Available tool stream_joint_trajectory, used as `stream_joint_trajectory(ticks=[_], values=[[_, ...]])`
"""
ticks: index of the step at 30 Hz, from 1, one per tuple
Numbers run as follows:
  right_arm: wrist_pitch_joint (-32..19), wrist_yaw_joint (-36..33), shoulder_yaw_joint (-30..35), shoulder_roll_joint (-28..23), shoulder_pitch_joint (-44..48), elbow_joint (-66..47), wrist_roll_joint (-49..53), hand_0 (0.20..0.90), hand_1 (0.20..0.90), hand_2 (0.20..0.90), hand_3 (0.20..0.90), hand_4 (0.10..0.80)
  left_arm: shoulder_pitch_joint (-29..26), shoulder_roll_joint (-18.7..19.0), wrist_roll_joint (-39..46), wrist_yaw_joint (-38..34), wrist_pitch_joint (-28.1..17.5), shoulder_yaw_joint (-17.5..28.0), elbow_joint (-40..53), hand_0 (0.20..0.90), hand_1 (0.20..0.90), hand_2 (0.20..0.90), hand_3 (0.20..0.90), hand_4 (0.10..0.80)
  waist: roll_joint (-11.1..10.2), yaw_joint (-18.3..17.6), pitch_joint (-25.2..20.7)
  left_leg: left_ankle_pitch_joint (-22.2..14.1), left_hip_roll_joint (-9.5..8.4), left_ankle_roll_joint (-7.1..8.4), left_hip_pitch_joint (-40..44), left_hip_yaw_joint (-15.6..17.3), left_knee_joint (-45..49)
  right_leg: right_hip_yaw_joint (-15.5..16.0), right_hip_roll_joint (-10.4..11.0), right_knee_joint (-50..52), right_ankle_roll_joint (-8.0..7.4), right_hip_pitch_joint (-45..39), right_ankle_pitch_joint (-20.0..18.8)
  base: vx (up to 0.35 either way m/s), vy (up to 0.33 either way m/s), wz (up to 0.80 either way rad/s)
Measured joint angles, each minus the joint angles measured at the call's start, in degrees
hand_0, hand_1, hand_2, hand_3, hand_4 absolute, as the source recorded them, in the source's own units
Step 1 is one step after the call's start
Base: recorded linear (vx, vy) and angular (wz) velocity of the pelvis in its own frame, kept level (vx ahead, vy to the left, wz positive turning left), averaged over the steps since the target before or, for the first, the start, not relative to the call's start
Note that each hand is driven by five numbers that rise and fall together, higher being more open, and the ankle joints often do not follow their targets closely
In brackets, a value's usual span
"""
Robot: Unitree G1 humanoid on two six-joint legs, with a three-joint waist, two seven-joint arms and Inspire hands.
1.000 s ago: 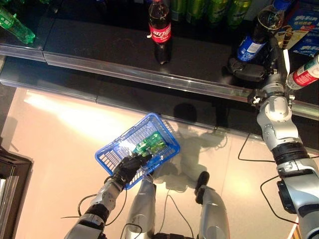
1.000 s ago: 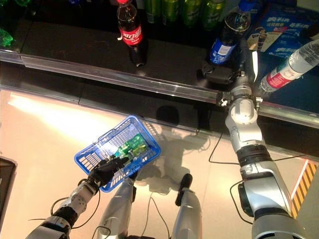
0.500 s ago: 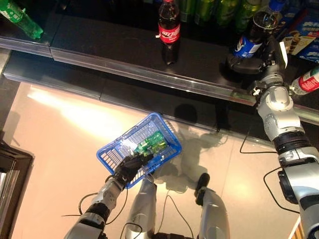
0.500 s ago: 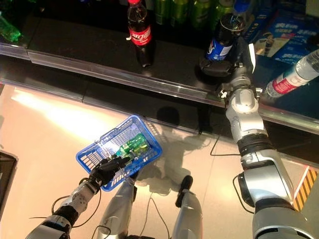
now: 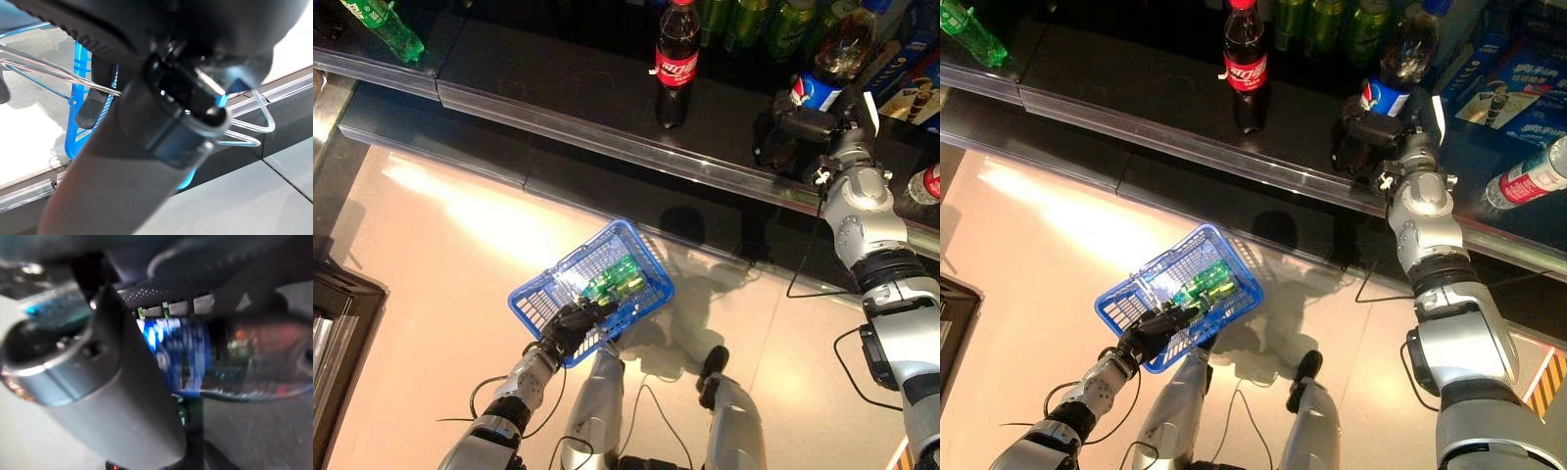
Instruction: Pick up the drink and place into the basket.
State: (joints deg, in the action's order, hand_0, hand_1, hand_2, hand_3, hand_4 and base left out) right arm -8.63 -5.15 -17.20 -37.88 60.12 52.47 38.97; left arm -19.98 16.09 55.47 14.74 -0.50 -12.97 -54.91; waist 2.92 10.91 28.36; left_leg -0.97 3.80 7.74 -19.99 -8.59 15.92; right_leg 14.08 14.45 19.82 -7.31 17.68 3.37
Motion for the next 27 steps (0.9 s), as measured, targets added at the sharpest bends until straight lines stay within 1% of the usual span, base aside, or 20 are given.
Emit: stream_joint_trajectory(ticks=[5,11,23,27], values=[[0.05,0.06,-0.18,0.17,0.00,0.25,0.01,0.300,0.300,0.300,0.200,0.100,-0.04,-0.01,0.03,0.02,0.00,-0.37,0.11,0.300,0.300,0.300,0.200,0.100,0.02,-0.02,0.01,0.16,-0.39,-0.24,0.01,0.02,-0.12,0.00,0.40,-0.20,-0.28,-0.08,-0.20,0.000,0.000,0.00],[0.02,0.32,-0.19,0.17,0.00,0.23,0.09,0.300,0.300,0.300,0.200,0.100,-0.11,-0.01,0.14,0.04,-0.09,-0.37,0.15,0.300,0.300,0.300,0.200,0.100,0.02,-0.06,0.01,0.32,-0.35,-0.40,0.02,0.01,-0.52,0.90,0.44,-1.22,-0.32,-0.65,-0.64,0.000,0.000,0.01],[-0.01,0.40,-1.10,0.67,-0.11,-0.52,-1.03,0.300,0.300,0.300,0.200,0.100,-0.08,0.01,0.18,-0.01,-0.10,-0.09,-0.14,0.300,0.300,0.300,0.200,0.100,0.02,-0.02,0.01,0.47,-0.39,-0.46,0.91,0.13,-1.18,1.13,0.42,-2.28,-0.46,-1.77,-0.88,0.000,0.000,0.00],[0.02,0.33,-1.11,1.65,-2.48,-3.27,-3.78,0.300,0.300,0.300,0.200,0.100,1.03,0.02,0.05,-0.06,0.19,0.36,-0.47,0.300,0.300,0.300,0.200,0.100,0.04,-0.02,0.02,1.84,0.18,-0.65,4.54,0.43,-5.40,1.28,-0.72,-8.41,-0.73,-6.19,-3.52,0.053,0.013,-0.03]])
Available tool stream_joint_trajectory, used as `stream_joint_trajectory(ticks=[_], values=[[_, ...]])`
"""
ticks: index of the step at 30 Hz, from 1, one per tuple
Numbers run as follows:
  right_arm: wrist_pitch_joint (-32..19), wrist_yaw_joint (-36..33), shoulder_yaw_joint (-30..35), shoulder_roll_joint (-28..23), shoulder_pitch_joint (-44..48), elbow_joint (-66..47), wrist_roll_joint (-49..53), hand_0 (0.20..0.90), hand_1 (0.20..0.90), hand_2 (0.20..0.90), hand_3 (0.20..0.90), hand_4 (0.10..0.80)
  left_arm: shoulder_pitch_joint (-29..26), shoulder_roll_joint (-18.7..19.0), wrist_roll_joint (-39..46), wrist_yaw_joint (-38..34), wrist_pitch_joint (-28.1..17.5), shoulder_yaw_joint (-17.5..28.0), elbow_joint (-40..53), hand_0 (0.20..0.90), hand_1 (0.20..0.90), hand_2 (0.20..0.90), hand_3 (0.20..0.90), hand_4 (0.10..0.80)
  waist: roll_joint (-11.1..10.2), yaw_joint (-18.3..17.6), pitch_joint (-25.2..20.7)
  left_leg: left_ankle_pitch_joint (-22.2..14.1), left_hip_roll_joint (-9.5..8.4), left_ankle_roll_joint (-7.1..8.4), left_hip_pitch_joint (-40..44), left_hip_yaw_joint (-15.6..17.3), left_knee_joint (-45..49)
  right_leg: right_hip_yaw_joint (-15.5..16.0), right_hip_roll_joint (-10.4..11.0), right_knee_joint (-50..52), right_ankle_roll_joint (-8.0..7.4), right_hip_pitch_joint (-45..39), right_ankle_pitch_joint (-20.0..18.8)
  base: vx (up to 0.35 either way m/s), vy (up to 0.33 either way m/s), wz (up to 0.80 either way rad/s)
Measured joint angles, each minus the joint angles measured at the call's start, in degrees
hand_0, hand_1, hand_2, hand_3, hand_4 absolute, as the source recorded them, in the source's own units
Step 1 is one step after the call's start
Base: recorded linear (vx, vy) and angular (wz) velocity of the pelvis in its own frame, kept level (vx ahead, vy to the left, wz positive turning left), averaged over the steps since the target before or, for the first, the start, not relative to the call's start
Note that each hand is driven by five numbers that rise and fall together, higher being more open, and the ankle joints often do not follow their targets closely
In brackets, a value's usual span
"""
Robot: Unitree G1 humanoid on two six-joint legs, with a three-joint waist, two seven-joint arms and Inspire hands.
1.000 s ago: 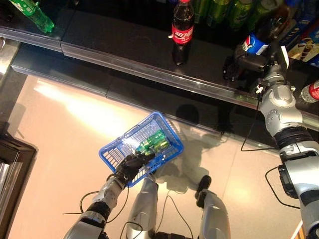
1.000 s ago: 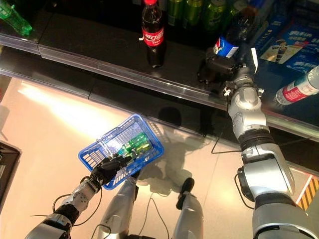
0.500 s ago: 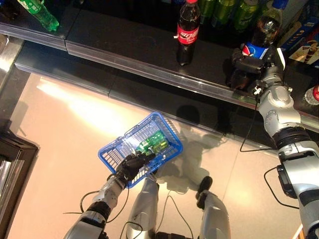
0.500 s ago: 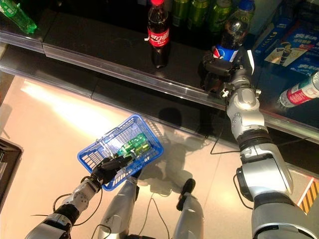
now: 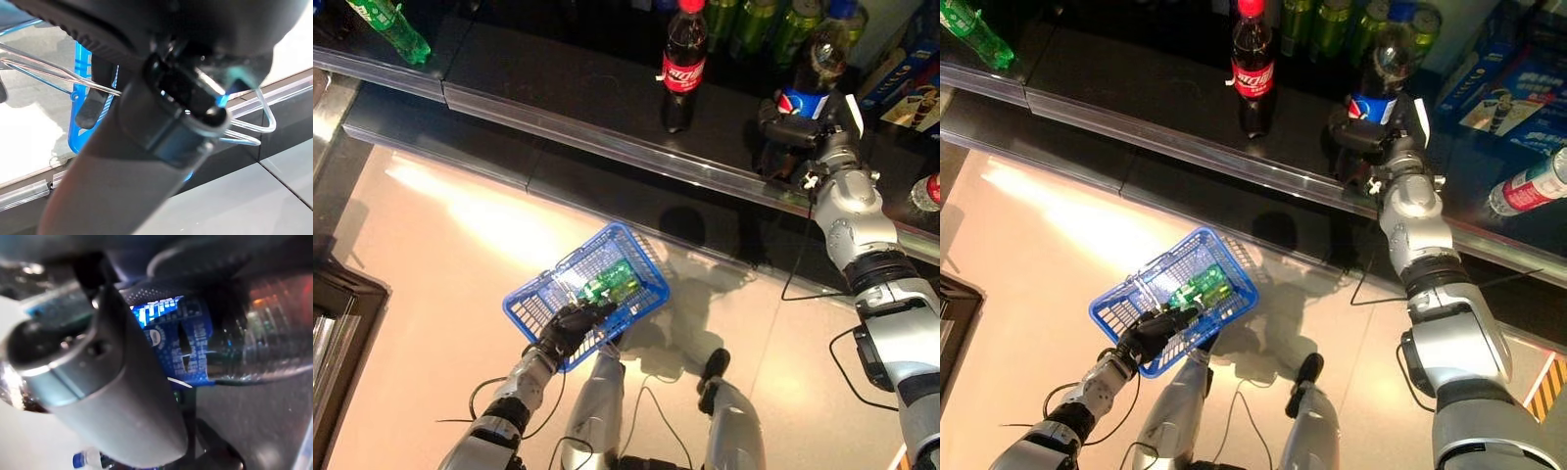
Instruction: Pick up the drink and place into the basket.
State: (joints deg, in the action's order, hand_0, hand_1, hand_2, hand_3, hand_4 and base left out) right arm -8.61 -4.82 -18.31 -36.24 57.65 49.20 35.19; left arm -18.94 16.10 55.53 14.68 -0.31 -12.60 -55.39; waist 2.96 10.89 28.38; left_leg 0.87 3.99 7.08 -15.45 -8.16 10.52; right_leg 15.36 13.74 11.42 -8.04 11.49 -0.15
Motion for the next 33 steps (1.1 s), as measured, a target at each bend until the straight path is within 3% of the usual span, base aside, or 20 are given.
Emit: stream_joint_trajectory(ticks=[9,20,33], values=[[0.09,0.05,0.29,-0.01,-9.99,-15.41,-4.32,0.300,0.300,0.300,0.200,0.100,4.38,-0.15,-0.35,-0.16,1.29,3.60,0.60,0.300,0.300,0.300,0.200,0.100,-0.50,-0.26,-0.16,2.91,0.18,-0.50,8.91,1.74,-10.12,0.49,-1.10,-14.08,-1.11,-10.68,-5.50,0.082,0.022,0.00],[0.66,-0.13,3.40,-0.08,-19.24,-31.14,-10.26,0.300,0.300,0.300,0.200,0.100,9.65,0.08,-1.30,-1.65,3.30,10.31,4.92,0.300,0.300,0.300,0.200,0.100,-2.88,-0.17,-0.85,3.49,1.65,-0.45,16.58,3.15,-14.80,1.80,-2.34,-16.26,-1.16,-18.31,-5.63,0.075,-0.022,0.08],[0.66,0.08,3.85,5.40,-25.02,-39.17,-13.81,0.300,0.300,0.300,0.200,0.100,14.70,0.08,-0.08,-1.65,4.11,11.46,15.10,0.300,0.300,0.300,0.200,0.100,-4.71,3.96,-1.87,4.16,1.62,-0.38,18.21,3.03,-14.96,3.26,-2.36,-16.31,-1.08,-20.79,-5.18,0.006,-0.019,0.05]])
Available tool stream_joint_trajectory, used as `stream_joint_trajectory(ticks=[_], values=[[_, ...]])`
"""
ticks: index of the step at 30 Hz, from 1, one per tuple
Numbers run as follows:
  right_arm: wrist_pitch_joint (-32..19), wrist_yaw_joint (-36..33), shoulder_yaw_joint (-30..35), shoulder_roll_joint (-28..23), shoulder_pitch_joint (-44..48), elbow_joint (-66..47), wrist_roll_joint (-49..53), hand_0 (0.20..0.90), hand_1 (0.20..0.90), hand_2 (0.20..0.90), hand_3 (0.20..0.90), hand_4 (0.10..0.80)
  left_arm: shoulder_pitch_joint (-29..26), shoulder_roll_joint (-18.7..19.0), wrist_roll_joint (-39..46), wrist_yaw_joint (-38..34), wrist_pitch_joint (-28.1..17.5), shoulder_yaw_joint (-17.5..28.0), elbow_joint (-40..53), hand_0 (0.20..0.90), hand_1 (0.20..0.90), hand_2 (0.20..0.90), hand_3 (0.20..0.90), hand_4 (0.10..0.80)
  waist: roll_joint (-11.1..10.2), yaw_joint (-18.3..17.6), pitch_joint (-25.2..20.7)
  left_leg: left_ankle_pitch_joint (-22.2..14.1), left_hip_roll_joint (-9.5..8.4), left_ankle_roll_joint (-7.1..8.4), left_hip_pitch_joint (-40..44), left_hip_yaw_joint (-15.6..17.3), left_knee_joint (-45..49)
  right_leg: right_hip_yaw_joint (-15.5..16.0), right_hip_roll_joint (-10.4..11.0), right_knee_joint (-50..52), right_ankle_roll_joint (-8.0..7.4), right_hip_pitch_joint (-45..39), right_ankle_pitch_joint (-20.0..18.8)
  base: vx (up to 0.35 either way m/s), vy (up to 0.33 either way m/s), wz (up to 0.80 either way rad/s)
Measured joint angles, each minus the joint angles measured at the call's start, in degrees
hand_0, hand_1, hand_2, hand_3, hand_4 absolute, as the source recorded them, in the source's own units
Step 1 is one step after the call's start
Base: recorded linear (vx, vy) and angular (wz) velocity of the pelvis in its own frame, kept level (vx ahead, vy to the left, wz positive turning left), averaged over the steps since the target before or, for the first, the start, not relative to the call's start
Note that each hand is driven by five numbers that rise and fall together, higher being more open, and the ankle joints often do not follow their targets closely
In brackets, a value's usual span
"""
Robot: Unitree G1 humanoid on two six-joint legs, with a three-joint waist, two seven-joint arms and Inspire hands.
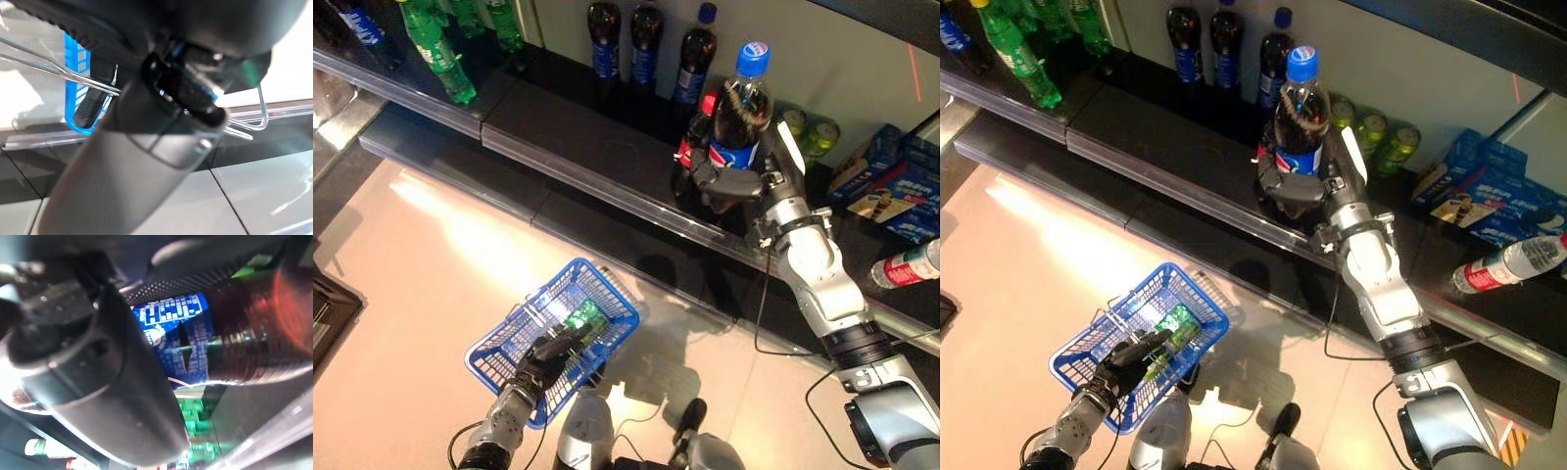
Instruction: Pick up the drink and place into the basket.
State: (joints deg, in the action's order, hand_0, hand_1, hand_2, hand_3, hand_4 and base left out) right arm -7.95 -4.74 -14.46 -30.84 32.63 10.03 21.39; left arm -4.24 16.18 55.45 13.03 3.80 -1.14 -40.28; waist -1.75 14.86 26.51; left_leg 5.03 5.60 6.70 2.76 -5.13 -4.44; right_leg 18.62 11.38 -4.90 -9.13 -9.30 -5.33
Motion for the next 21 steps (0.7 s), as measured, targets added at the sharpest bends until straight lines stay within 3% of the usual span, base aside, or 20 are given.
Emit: stream_joint_trajectory(ticks=[8,12,21], values=[[-0.02,0.08,-1.06,1.75,-4.43,-1.68,0.00,0.300,0.300,0.300,0.200,0.100,2.75,0.19,2.46,0.05,2.08,-0.40,9.09,0.300,0.300,0.300,0.200,0.100,-0.18,2.31,-0.10,0.56,0.14,0.38,-0.27,-0.66,0.01,0.22,-0.20,-0.01,0.02,-0.31,1.10,0.005,-0.017,0.03],[-0.02,0.01,-2.12,1.46,-4.85,-1.83,0.00,0.300,0.300,0.300,0.200,0.100,2.91,0.92,2.78,0.06,2.88,-0.66,14.15,0.300,0.300,0.300,0.200,0.100,-0.39,2.47,-0.22,1.07,-0.04,0.61,-1.87,-2.88,0.33,1.56,-0.35,-0.01,0.00,-0.28,1.11,-0.005,-0.022,0.27],[-0.03,0.09,-7.55,1.93,-4.84,-3.90,-0.01,0.300,0.300,0.300,0.200,0.100,2.95,5.11,7.17,0.06,6.18,-4.90,24.71,0.300,0.300,0.300,0.200,0.100,-0.55,5.76,-0.31,1.39,-0.34,0.71,-2.02,-4.94,0.32,3.24,-0.39,-0.02,-0.27,-1.48,1.41,0.016,-0.021,0.12]])
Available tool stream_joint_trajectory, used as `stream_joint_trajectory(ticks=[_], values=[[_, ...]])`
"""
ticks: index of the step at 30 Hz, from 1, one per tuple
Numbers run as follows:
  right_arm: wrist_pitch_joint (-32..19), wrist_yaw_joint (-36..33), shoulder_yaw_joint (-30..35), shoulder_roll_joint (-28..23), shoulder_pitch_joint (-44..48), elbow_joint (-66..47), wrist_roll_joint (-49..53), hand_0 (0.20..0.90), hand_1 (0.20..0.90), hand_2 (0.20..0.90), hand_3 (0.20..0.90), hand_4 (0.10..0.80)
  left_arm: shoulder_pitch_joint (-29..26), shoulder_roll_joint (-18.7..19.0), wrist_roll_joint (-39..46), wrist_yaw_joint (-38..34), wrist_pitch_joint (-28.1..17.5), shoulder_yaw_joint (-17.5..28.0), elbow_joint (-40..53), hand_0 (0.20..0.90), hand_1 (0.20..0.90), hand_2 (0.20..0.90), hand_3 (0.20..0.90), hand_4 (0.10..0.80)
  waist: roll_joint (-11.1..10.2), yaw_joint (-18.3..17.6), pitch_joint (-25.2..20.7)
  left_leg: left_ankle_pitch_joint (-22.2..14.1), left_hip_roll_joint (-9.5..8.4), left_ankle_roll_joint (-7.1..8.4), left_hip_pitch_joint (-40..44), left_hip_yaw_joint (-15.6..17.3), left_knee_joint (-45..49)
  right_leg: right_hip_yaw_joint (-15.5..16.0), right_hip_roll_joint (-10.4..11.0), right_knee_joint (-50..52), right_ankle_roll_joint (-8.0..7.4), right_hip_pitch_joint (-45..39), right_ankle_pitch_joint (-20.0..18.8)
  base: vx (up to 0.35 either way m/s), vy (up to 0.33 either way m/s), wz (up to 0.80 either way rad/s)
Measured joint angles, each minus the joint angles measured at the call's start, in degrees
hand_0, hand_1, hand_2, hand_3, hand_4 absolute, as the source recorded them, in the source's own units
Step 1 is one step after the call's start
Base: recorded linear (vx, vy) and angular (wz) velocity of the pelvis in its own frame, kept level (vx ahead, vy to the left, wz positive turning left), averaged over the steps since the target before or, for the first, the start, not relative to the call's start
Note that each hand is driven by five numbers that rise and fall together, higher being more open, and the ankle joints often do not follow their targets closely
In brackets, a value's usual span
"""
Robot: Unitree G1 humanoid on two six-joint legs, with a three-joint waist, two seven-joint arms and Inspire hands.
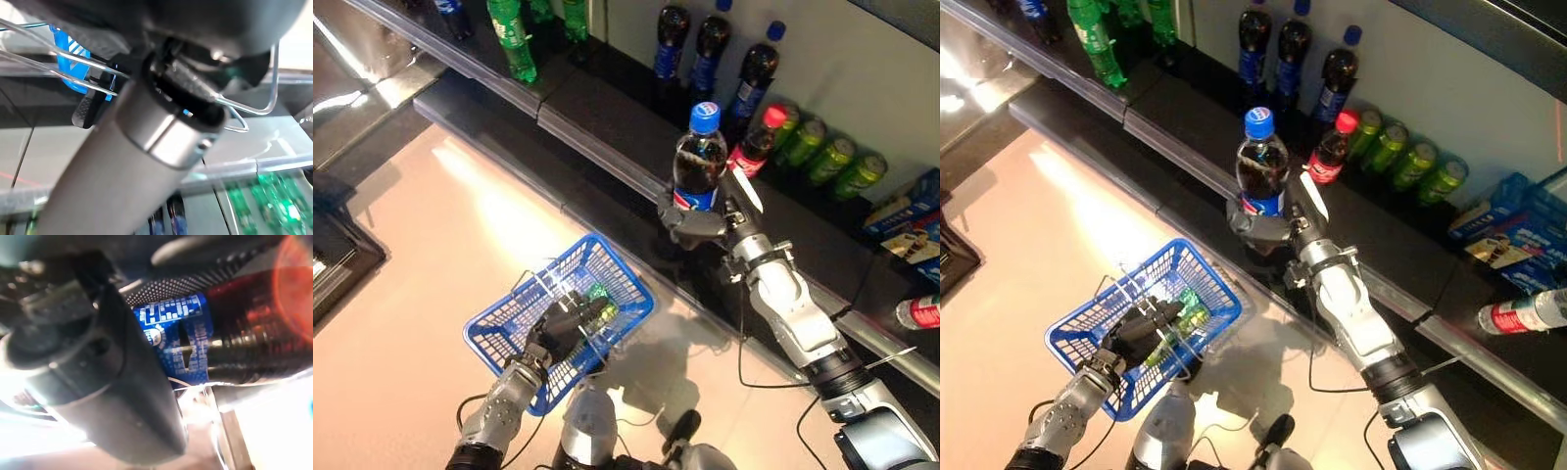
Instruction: Pick up the drink and place into the basket.
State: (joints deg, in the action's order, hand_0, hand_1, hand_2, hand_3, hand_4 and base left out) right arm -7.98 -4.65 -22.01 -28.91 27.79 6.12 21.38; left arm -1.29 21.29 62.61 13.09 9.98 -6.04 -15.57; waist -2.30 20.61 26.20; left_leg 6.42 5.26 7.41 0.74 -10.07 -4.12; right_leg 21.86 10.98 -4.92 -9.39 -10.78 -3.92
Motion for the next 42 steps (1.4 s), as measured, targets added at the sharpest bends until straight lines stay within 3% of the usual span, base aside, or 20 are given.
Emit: stream_joint_trajectory(ticks=[9,25,42], values=[[-0.03,0.08,-4.88,0.90,-0.02,-0.04,0.00,0.300,0.300,0.300,0.200,0.100,0.00,2.74,2.76,0.00,1.79,-0.29,7.53,0.300,0.300,0.300,0.200,0.100,-1.23,1.36,-0.65,0.21,-0.30,0.14,-0.95,-1.42,0.18,-0.02,0.08,-0.01,-0.30,0.08,0.50,0.007,-0.004,0.07],[-0.03,0.55,-12.09,1.74,-0.03,-0.26,-3.86,0.300,0.300,0.300,0.200,0.100,0.00,6.09,4.95,0.67,4.69,-3.64,16.12,0.300,0.300,0.300,0.200,0.100,-1.58,2.27,-0.78,0.23,-0.36,0.16,-0.99,-1.54,0.16,-0.03,0.14,-0.02,-0.35,0.11,0.63,0.000,0.000,0.00],[-0.28,-1.38,-14.18,1.71,-0.07,0.40,-9.09,0.300,0.300,0.300,0.200,0.100,0.00,11.33,4.51,4.12,7.20,-5.56,19.80,0.300,0.300,0.300,0.200,0.100,-1.85,3.45,-0.94,0.25,-0.60,0.18,-1.82,-2.22,0.45,0.12,0.23,-0.01,-0.45,0.43,0.83,0.005,-0.002,0.01]])
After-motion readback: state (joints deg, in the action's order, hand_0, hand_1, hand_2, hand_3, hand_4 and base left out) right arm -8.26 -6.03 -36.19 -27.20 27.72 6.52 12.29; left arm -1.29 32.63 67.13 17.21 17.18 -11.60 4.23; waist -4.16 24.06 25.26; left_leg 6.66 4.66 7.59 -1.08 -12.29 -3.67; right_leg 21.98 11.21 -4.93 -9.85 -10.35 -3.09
